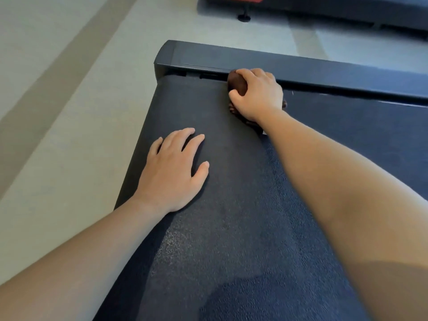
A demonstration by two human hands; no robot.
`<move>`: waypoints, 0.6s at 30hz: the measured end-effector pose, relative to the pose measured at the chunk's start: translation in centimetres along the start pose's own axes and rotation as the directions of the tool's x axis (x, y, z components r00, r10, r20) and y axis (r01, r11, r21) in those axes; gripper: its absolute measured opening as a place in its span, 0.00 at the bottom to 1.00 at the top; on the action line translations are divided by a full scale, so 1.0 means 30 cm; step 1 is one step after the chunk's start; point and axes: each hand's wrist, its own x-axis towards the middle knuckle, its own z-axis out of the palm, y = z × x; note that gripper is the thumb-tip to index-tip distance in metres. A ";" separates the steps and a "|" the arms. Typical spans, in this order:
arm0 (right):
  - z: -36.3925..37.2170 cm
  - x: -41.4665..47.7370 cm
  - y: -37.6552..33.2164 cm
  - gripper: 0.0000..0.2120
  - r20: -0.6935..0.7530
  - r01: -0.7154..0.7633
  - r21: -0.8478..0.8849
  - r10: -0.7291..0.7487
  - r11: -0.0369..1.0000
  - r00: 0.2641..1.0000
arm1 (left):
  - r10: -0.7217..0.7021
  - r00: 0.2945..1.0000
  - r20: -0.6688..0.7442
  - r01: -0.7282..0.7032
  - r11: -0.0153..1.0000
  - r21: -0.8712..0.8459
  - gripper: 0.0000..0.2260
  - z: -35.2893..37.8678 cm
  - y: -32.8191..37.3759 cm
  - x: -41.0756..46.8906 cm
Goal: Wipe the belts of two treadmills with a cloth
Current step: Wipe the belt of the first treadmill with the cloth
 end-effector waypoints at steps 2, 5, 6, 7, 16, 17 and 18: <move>-0.008 -0.043 0.000 0.28 0.009 0.028 -0.016 -0.028 0.999 1.000 | -0.003 1.000 -0.002 0.003 1.000 -0.011 0.24 -0.003 0.001 0.002; -0.034 -0.180 -0.016 0.29 0.013 0.059 -0.025 -0.059 0.998 0.998 | -0.009 1.000 -0.003 0.008 0.999 -0.040 0.23 -0.008 0.003 0.007; -0.046 -0.243 -0.025 0.29 0.012 0.065 -0.019 -0.064 0.998 0.998 | -0.009 1.000 0.000 0.009 0.998 -0.054 0.23 -0.012 0.004 0.006; -0.058 -0.313 -0.038 0.29 0.013 0.067 -0.012 -0.067 0.998 0.998 | -0.007 1.000 0.005 0.008 0.997 -0.074 0.22 -0.018 0.004 0.002; -0.147 -0.898 -0.226 0.27 -0.050 0.140 0.086 -0.136 0.986 0.989 | 0.054 0.996 0.066 -0.047 0.994 -0.104 0.23 -0.081 -0.072 -0.275; -0.145 -0.915 -0.247 0.27 -0.055 0.127 0.075 -0.123 0.989 0.991 | 0.046 0.998 0.051 -0.039 0.991 -0.129 0.23 -0.085 -0.084 -0.299; -0.144 -0.919 -0.264 0.26 -0.056 0.104 0.062 -0.101 0.993 0.993 | 0.040 0.998 0.039 -0.034 0.988 -0.148 0.23 -0.088 -0.091 -0.314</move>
